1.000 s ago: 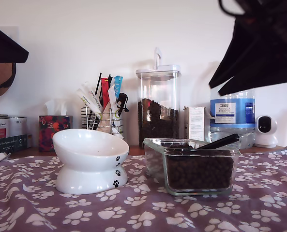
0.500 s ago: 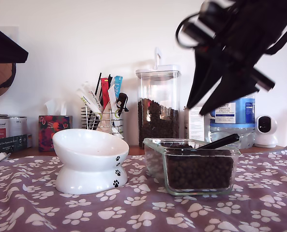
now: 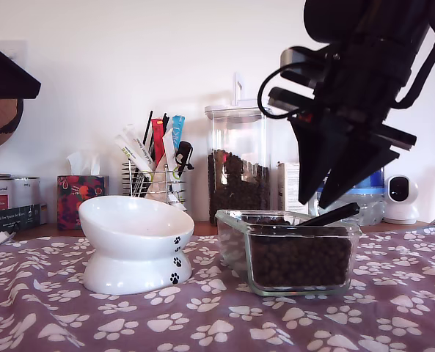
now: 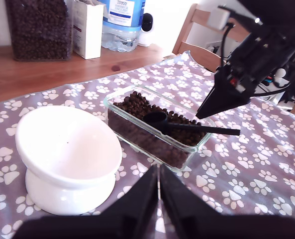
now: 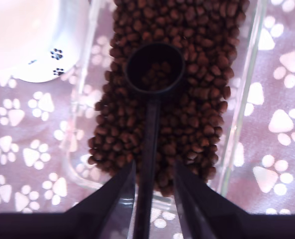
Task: Measure one spoon of cat food and pour it into the food bowl
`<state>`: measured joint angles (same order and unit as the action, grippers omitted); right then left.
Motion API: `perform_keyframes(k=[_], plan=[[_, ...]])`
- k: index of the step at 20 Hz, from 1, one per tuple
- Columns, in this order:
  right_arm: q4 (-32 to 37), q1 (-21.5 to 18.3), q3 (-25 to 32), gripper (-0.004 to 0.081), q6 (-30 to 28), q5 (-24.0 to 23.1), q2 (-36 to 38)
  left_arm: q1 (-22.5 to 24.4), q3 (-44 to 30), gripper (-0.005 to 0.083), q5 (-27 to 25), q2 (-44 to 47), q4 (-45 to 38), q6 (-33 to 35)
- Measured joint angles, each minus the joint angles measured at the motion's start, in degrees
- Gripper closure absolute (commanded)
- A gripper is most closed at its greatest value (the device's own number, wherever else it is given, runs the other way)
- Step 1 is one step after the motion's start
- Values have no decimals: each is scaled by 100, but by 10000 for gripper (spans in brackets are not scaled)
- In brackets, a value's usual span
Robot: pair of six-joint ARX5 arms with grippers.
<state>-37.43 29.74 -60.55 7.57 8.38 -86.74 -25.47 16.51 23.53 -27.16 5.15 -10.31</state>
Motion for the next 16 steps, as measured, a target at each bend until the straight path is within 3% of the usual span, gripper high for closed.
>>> perform_keyframes(k=[3, 6, 9, 16], plan=[[63, 92, 0, 558, -20, -195, 177, 0, 2, 793, -129, 0, 2, 0], [417, 372, 9, 558, -17, -699, 420, 0, 0, 793, -153, 0, 0, 0], [970, 643, 275, 558, -17, -1060, 1084, 0, 0, 793, -197, -116, -2, 0], [3075, 713, 2798, 559, 9, -1200, 2992, 0, 0, 793, -221, -271, 0, 0]])
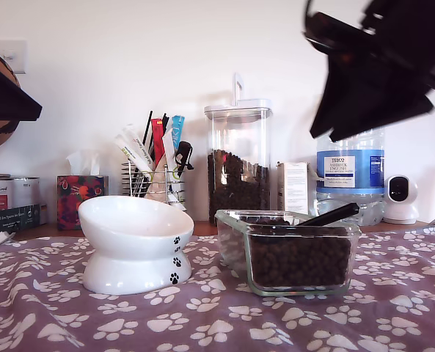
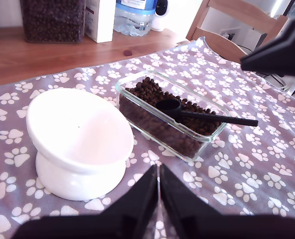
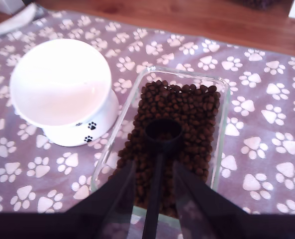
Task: Measure one spoon of cat food and pour it into the food bowl
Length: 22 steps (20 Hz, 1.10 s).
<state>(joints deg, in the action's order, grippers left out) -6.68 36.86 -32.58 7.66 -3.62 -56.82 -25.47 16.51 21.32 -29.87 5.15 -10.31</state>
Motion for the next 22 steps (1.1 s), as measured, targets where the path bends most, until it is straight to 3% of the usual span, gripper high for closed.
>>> perform_keyframes(k=[4, 8, 11, 22], plan=[[398, -2, 282, 548, -20, -101, 37, 0, 0, 793, -94, 0, 0, 0], [750, 0, 282, 466, -20, -68, -361, 0, 0, 793, -223, 0, 0, 0], [848, 9, 282, 467, -11, 157, -728, 0, 0, 793, -234, 0, 0, 0], [970, 111, 282, 500, -20, 168, -1519, 0, 0, 793, -341, 0, 0, 0]])
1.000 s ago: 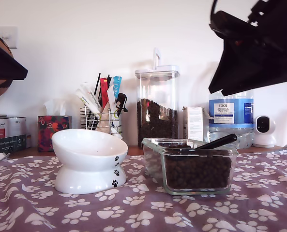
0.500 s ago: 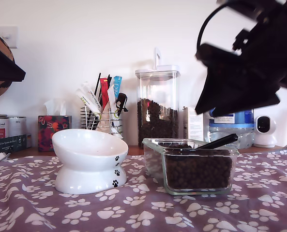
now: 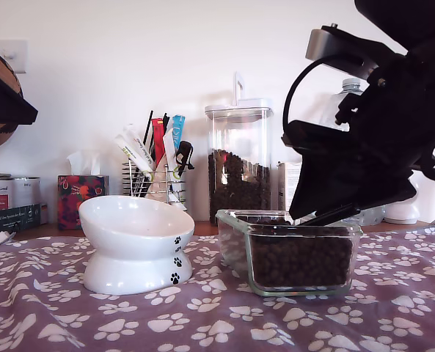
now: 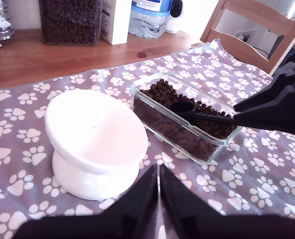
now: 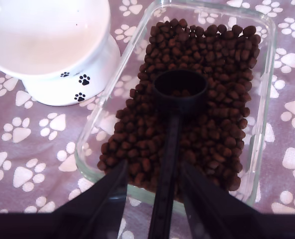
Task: Measure one spoon of cat food and pour it into the food bowl
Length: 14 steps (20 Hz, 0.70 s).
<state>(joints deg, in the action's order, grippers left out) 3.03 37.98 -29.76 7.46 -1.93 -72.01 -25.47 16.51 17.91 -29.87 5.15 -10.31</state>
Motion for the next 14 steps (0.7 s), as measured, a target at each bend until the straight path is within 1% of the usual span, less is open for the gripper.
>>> perform_keyframes(k=[3, 6, 11, 14], plan=[[17, 0, 0, 545, 0, 0, -66, 0, 0, 793, -7, 0, 2, 0], [59, 0, -2, 559, 0, -9, -195, 0, 0, 793, -7, 0, 0, 0], [85, -2, -4, 681, -2, -31, -216, 0, 0, 793, -7, 0, 0, 0], [83, -7, -4, 776, -13, -59, -219, 0, 0, 793, -7, 0, 0, 0]])
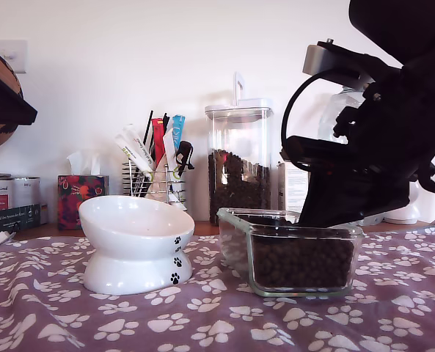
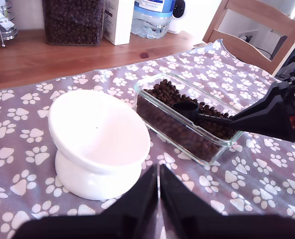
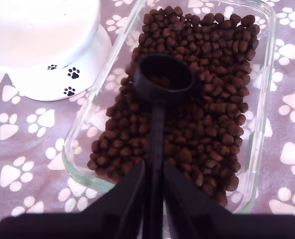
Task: Measure one spoon of cat food and pour it into the food bowl
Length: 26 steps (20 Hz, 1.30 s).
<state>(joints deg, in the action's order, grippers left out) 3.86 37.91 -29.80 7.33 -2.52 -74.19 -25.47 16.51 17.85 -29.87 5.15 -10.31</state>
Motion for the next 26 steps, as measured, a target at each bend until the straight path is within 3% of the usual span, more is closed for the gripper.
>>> perform_keyframes(k=[8, 15, 21, 23, 26], plan=[[0, 7, 0, 782, -192, -361, -28, 0, 0, 793, 0, 0, 2, 0], [-579, 7, -544, 782, -1172, -557, -79, 0, 0, 793, 0, 0, 0, 0], [-1923, 4, -1578, 782, -2610, -557, -79, 0, 0, 793, 0, 0, 0, 0], [-2304, 7, -1862, 782, -3348, -584, -79, 0, 0, 793, 0, 0, 2, 0], [-2557, 7, -2100, 782, -4693, -1040, -79, 0, 0, 793, 0, 0, 0, 0]])
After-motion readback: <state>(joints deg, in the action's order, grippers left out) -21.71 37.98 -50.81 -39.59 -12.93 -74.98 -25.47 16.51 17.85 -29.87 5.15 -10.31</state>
